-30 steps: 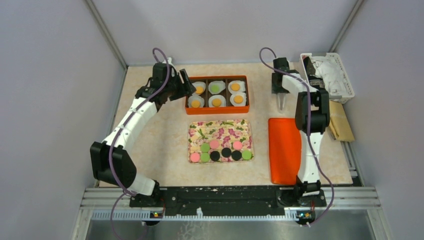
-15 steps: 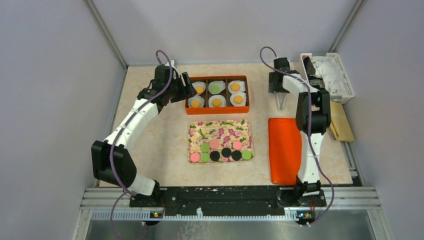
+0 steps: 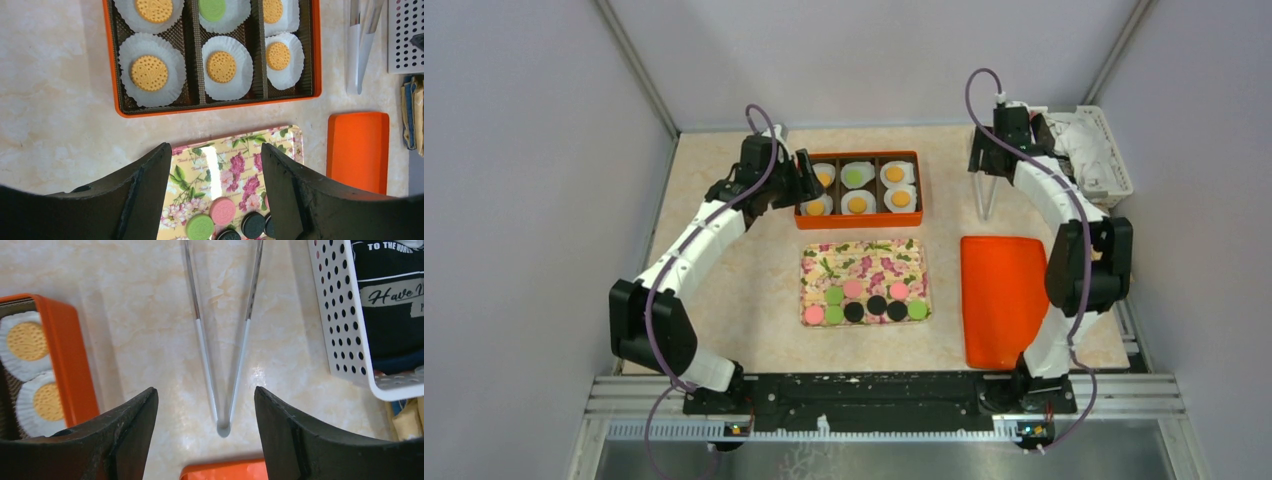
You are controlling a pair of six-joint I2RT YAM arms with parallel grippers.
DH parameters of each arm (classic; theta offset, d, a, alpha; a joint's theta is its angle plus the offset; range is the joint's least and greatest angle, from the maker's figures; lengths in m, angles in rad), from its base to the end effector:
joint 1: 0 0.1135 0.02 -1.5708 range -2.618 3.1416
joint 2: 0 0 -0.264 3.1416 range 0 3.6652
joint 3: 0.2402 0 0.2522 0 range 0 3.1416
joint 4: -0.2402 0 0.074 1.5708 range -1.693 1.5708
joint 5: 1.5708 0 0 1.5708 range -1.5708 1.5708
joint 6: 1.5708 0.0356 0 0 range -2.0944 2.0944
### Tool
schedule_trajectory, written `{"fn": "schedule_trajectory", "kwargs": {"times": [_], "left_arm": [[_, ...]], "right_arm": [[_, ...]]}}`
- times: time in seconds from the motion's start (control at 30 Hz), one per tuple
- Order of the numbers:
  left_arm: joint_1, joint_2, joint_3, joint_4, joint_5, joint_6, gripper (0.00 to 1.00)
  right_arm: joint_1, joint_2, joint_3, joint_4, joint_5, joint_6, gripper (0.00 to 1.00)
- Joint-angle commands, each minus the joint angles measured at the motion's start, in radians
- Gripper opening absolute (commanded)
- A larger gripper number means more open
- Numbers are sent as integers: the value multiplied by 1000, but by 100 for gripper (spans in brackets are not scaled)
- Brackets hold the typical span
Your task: Pack the cookies
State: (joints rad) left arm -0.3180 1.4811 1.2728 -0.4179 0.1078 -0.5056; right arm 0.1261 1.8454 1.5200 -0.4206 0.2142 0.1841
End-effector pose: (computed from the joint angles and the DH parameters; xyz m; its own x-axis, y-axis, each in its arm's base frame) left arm 0.3190 -0.1090 0.3204 -0.6777 -0.2838 -0.6783 0.0748 0.8911 -0.4476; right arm 0.4204 0.0457 0.2723 -0.6561 0.0971 -0.7484 0.1547 0.9879 -0.0074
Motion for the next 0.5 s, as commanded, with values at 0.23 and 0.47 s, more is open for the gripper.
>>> {"fn": "schedule_trajectory", "kwargs": {"times": [0.23, 0.47], "left_arm": [[-41, -6, -33, 63, 11, -5, 72], [-60, -18, -62, 80, 18, -8, 72]], "right_arm": [[295, -284, -277, -114, 112, 155, 64], [318, -429, -461, -137, 129, 226, 57]]}}
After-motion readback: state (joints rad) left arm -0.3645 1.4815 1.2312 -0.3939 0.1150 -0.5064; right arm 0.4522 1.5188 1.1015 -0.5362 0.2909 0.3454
